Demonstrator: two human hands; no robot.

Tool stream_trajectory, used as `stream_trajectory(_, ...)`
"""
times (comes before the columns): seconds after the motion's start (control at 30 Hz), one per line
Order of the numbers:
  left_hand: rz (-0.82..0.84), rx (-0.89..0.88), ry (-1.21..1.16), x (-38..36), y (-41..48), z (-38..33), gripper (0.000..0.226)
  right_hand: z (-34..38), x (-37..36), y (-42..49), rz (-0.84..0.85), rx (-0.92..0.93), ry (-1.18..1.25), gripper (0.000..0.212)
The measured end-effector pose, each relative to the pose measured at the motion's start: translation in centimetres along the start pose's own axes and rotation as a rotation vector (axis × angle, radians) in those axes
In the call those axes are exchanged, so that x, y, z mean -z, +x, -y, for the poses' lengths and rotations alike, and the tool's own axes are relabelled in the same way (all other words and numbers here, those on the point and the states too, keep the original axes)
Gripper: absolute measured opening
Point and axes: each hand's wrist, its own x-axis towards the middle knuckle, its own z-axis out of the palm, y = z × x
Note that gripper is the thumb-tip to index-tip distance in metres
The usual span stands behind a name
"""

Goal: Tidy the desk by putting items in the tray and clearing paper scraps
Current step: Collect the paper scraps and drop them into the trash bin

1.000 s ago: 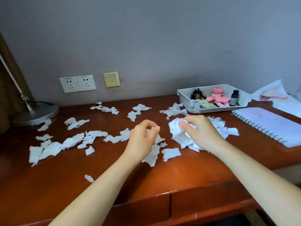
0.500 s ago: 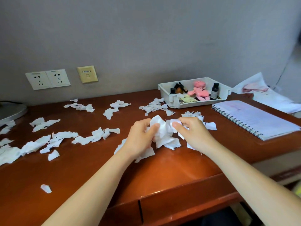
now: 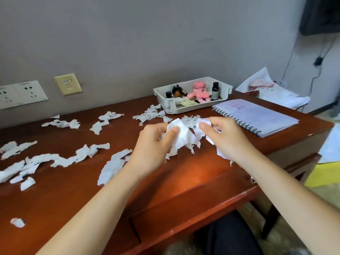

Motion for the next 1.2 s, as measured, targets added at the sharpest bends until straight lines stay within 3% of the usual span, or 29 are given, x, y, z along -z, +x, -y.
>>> stream_trajectory(0.27,0.201,-0.124,-0.053,-7.9,-1.3,-3.5,0.042,-3.7,7.2,-6.4,-0.142,-0.135,0.045,0.023)
stream_trajectory(0.5,0.405,-0.146,-0.066,-16.7,-2.7,-4.5,0.042,-9.4,12.2,-12.2,-0.252,-0.294,0.006,0.041)
stream_trajectory(0.6,0.502,-0.093,-0.100,-20.7,-3.6,-4.3,0.040,-12.3,13.5,-14.7,-0.285,-0.379,0.001,0.051)
stream_trajectory(0.97,0.801,0.244,-0.097,-37.2,-9.0,0.2,0.047,-24.2,16.5,-25.5,-0.334,-0.799,-0.084,0.038)
stream_trajectory(1.2,0.954,0.460,0.005,-46.3,-12.6,3.2,0.041,-31.9,16.2,-30.5,-0.390,-1.050,-0.091,0.052)
